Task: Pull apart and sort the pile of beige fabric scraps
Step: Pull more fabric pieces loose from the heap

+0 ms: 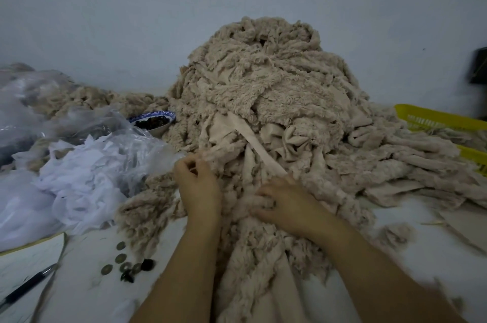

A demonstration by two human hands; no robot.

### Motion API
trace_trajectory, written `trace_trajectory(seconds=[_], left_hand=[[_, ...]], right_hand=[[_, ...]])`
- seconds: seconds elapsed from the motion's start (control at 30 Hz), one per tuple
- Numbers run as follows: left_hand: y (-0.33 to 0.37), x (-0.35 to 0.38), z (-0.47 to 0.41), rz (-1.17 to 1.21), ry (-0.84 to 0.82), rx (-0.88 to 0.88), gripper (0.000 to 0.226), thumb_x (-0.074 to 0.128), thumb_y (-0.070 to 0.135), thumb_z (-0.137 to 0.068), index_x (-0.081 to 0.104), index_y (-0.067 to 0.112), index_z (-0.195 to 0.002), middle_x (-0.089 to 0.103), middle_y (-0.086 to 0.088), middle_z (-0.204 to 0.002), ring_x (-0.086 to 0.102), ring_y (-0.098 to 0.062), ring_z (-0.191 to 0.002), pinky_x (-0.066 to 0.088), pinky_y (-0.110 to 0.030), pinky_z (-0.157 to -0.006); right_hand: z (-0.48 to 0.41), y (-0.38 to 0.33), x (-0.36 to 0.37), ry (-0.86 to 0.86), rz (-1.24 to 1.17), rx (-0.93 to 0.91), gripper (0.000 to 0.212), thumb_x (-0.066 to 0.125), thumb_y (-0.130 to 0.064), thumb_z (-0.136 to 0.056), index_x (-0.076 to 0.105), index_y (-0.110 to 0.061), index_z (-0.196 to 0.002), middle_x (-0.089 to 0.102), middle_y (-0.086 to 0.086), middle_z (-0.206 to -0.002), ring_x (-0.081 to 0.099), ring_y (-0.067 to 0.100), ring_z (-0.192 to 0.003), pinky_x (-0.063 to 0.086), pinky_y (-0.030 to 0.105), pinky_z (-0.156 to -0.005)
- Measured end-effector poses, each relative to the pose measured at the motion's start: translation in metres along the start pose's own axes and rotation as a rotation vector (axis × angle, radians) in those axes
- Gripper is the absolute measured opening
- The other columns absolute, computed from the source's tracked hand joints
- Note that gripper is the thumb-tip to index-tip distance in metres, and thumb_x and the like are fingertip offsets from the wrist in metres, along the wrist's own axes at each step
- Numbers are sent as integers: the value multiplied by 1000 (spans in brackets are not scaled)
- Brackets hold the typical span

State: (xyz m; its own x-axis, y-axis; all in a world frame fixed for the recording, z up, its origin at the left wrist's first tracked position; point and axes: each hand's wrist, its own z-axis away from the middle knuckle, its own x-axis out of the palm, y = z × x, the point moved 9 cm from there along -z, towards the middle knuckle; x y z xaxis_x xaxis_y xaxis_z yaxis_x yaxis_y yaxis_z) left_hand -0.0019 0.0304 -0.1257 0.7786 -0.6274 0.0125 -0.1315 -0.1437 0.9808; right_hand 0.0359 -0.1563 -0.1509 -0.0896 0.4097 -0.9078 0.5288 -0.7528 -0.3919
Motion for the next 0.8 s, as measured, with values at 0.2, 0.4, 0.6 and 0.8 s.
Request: trace_trajectory(seconds=[0.2,0.4,0.6,0.8], left_hand=[[43,54,46,-94,-601,447,21,55,59,-87,57,48,-104,60,27,-105,56,8,-98,44,-6,-76],[19,59,42,39,-611,176,28,52,25,-101,72,38,-85,73,21,-84,68,0,-80,51,-13,-66],[-8,50,25,968,-477,-566,49,42,20,-102,48,18,-54,37,4,-52,33,-9,-42,31,-21,-39],[-6,49,26,1195,-441,-662,58,39,21,-99,42,19,-41,31,7,-44,26,-7,-35,28,-19,-36]], right_hand=[[13,29,-52,495,-830,134,24,50,-33,-103,61,-41,-84,66,-33,-77,60,-14,-69,40,2,-55],[10,27,-48,431,-865,113,23,55,-44,-99,61,-37,-78,55,-25,-56,51,-6,-50,37,8,-48],[12,36,-49,487,-738,242,45,54,-50,-97,49,-22,-62,38,-16,-48,33,3,-42,23,15,-39],[28,69,-51,712,-1137,540,45,58,-47,-96,59,-17,-63,39,-9,-43,34,9,-37,28,24,-49]])
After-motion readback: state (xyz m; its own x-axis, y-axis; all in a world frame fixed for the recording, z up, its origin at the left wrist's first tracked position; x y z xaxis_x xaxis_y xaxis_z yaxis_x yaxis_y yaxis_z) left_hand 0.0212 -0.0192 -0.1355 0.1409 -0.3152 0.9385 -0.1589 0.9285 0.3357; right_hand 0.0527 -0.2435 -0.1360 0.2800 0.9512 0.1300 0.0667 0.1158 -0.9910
